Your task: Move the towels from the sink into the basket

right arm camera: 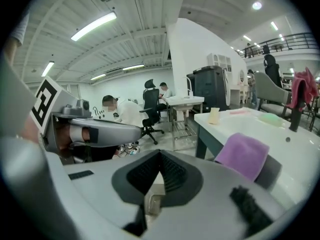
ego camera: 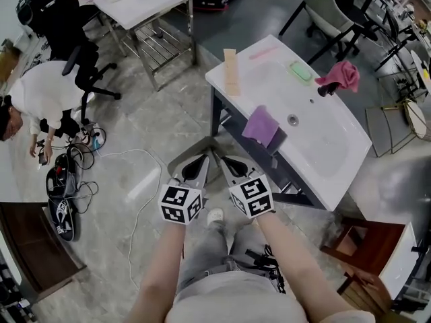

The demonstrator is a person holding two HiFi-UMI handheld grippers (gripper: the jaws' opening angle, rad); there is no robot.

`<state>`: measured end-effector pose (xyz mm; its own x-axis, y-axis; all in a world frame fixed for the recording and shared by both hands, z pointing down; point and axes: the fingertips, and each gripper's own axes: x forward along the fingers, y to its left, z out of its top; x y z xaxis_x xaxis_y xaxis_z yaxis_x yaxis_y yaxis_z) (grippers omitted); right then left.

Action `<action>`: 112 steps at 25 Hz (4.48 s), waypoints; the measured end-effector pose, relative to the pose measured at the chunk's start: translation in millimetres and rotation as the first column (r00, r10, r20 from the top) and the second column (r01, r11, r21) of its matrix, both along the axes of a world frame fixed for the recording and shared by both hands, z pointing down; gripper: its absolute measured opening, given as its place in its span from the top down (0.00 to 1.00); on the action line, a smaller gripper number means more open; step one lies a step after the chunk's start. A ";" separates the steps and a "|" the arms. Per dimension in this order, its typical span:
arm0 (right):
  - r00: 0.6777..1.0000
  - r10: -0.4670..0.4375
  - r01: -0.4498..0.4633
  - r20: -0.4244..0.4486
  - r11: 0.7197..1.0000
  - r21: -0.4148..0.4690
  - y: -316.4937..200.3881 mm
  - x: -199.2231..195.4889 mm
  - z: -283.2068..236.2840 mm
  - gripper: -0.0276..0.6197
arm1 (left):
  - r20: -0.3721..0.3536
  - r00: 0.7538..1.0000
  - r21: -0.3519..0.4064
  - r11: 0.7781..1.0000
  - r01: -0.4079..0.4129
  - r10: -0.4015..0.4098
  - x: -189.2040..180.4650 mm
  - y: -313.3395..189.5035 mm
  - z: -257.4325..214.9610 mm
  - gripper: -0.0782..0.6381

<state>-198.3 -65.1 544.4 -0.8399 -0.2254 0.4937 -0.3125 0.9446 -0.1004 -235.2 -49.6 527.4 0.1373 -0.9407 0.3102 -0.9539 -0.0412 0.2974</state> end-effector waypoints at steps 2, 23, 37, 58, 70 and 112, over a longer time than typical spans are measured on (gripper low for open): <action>1.000 0.003 -0.003 0.017 1.000 0.007 0.2 3.7 -9.9 0.93 | 0.012 1.000 0.016 1.000 -0.004 0.003 3.4 -1.5 -9.4 0.88; 0.990 0.030 -0.049 0.136 0.989 0.139 -12.5 51.0 -108.2 0.93 | 0.099 0.994 0.162 0.986 0.025 -0.042 41.2 -17.4 -100.5 0.88; 0.972 0.049 -0.099 0.231 0.973 0.208 -29.2 84.4 -170.0 0.93 | 0.201 0.979 0.258 0.965 -0.036 -0.018 81.7 -35.6 -163.5 0.88; 0.929 0.098 -0.216 0.357 0.927 0.306 -55.9 112.6 -232.9 0.93 | 0.264 0.964 0.376 0.918 -0.125 0.023 116.3 -62.5 -222.4 0.89; 0.932 0.113 -0.210 0.346 0.943 0.259 -82.8 119.7 -212.7 0.93 | 0.269 0.963 0.356 0.930 -0.090 -0.009 111.7 -76.8 -211.0 0.88; 0.991 0.026 -0.037 -0.131 0.996 -0.079 -179.9 85.6 -21.8 0.65 | 0.223 0.971 0.198 0.979 0.045 -0.090 83.3 -95.8 -144.9 0.88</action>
<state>-112.7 -245.0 522.6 -0.7604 -0.2058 0.6160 -0.3575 0.9245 -0.1324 -151.9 -145.4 382.5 0.0174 -0.9899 0.1406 -0.9980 -0.0086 0.0629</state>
